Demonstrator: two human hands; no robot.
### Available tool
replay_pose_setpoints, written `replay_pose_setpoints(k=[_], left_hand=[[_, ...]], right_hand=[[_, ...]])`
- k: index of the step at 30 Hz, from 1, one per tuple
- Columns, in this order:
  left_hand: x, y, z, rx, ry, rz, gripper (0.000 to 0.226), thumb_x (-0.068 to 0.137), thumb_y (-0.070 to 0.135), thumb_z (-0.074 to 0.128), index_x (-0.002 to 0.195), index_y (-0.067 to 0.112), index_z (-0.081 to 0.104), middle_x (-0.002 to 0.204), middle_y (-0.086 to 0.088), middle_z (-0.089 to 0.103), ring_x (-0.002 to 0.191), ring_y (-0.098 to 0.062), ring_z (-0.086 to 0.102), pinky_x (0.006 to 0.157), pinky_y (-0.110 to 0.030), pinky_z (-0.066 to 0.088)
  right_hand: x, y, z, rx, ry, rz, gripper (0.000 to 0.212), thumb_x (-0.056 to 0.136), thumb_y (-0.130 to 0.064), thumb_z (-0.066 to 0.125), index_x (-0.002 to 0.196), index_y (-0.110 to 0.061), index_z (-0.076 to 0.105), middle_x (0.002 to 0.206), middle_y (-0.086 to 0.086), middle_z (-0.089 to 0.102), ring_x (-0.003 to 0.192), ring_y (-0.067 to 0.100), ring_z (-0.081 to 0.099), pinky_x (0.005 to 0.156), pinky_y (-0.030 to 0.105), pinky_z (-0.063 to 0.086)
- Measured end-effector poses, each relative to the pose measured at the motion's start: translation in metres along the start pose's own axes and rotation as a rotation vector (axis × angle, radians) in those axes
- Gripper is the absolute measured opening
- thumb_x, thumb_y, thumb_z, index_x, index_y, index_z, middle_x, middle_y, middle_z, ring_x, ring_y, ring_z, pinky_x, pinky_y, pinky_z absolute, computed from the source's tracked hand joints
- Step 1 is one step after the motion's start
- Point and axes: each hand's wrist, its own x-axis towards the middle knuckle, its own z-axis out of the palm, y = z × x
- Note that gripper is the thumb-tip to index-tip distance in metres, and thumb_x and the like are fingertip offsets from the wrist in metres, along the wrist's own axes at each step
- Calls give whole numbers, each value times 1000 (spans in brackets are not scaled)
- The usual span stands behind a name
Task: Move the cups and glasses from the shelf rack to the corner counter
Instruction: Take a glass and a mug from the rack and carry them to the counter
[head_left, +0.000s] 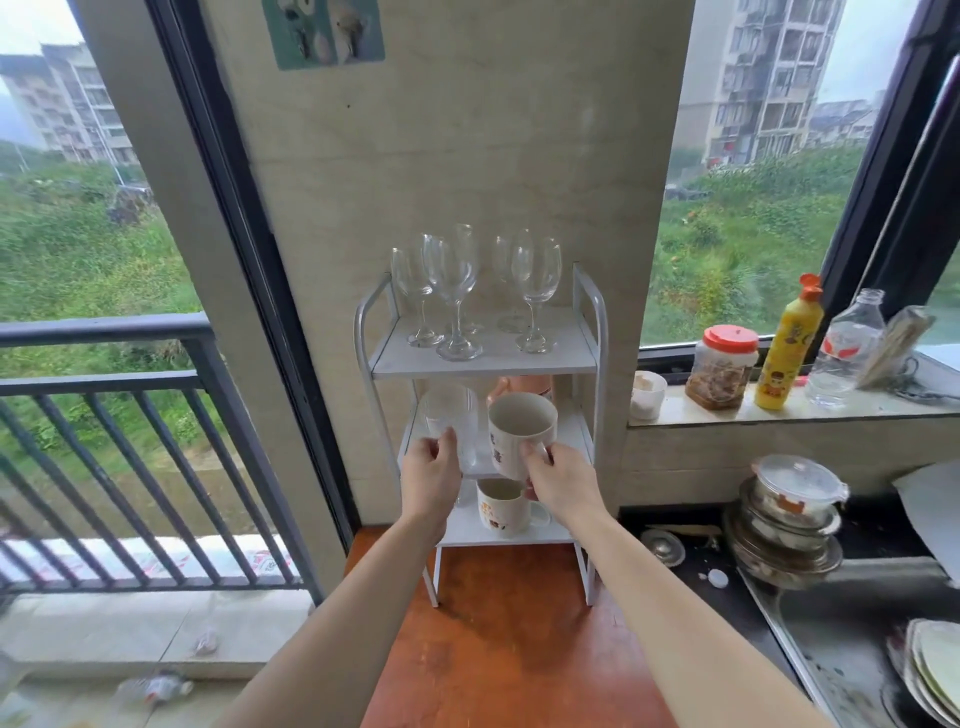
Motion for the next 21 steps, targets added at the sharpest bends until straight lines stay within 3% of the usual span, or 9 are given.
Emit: replay_pose_setpoints(k=[2, 4, 7, 11, 14, 16, 19, 21], left_hand=[[-9, -1, -4, -37, -14, -19, 39, 101, 40, 51, 84, 5, 58, 75, -5, 56, 78, -24, 61, 74, -38, 54], [-22, -3, -6, -107, -8, -38, 39, 101, 37, 50, 88, 2, 57, 76, -5, 53, 79, -24, 61, 82, -42, 55], [-56, -17, -6, -195, 44, -17, 36, 103, 35, 47, 78, 9, 50, 76, -4, 47, 75, -19, 58, 76, -34, 57], [-105, -50, -1, -171, 42, 31, 38, 101, 39, 47, 68, 20, 43, 62, 12, 44, 56, -4, 45, 62, -31, 43], [-129, -68, 6, -177, -64, 37, 39, 102, 31, 45, 65, 21, 45, 58, 14, 44, 57, -5, 42, 67, -37, 43], [-143, -74, 17, -197, -143, 47, 39, 103, 29, 44, 66, 17, 45, 62, 9, 46, 65, -12, 46, 76, -42, 46], [-168, -75, 45, -207, -254, 50, 36, 95, 35, 44, 65, 13, 42, 67, -5, 43, 71, -24, 45, 74, -38, 44], [-190, -74, 71, -240, -347, 14, 35, 91, 33, 45, 62, 15, 39, 67, -8, 36, 69, -24, 38, 74, -41, 44]], right_hand=[[-9, 4, 0, 52, 6, 11, 40, 104, -47, 46, 115, -12, 63, 109, 8, 69, 95, 25, 71, 91, 48, 59], [-24, 11, 2, 120, 44, 6, 37, 104, -46, 46, 111, -13, 62, 105, 6, 67, 104, 32, 68, 96, 53, 54], [-58, 29, 9, 227, 177, -27, 40, 104, -44, 47, 87, -10, 58, 86, 10, 67, 91, 34, 69, 84, 53, 55], [-106, 58, 6, 323, 289, -55, 34, 105, -46, 47, 87, -20, 60, 76, -7, 70, 74, 13, 70, 68, 26, 55], [-132, 79, -13, 337, 366, -57, 34, 105, -45, 46, 94, -18, 63, 77, -8, 70, 71, 3, 68, 64, 12, 49], [-148, 92, -35, 281, 446, -45, 32, 106, -45, 45, 95, -21, 62, 79, -5, 70, 73, 7, 68, 64, 14, 50], [-177, 113, -72, 262, 581, 8, 25, 106, -42, 46, 96, -26, 61, 83, -8, 72, 77, 9, 69, 73, 31, 56], [-202, 129, -100, 243, 701, 35, 26, 103, -45, 47, 97, -25, 62, 87, -10, 72, 78, 3, 69, 70, 25, 55]])
